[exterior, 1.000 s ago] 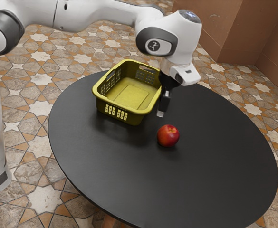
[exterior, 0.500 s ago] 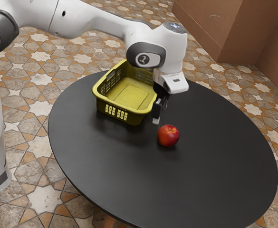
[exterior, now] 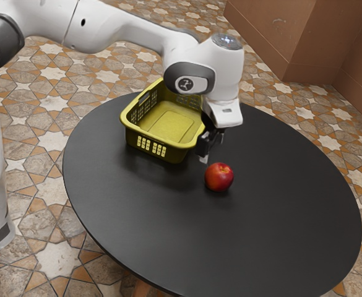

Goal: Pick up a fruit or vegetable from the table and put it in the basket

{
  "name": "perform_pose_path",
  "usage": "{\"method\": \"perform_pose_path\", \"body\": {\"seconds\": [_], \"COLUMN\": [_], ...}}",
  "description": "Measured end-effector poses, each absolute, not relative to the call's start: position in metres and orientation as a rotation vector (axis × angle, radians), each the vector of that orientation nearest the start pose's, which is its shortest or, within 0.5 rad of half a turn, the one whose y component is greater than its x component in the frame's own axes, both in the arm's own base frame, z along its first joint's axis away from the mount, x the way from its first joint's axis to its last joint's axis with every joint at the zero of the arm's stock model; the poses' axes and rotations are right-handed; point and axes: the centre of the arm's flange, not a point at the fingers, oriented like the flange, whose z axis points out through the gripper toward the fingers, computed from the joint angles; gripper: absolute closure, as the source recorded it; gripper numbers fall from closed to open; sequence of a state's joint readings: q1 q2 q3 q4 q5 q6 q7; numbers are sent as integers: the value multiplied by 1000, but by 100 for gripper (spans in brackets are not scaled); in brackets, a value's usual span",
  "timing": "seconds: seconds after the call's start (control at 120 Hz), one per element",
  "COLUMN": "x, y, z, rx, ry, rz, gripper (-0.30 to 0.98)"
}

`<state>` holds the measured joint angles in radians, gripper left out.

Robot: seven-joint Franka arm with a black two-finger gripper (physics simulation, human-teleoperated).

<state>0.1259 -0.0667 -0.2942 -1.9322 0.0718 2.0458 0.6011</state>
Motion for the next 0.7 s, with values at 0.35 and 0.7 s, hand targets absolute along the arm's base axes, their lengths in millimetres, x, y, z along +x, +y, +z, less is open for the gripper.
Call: {"method": "perform_pose_path", "body": {"seconds": [0.35,0.7], "x": [546,553], "y": [-116,-99], "z": [512,504], "rx": [-2721,-2592], "ry": [1286,1280], "rz": [-223,-205], "gripper": [1,1]}}
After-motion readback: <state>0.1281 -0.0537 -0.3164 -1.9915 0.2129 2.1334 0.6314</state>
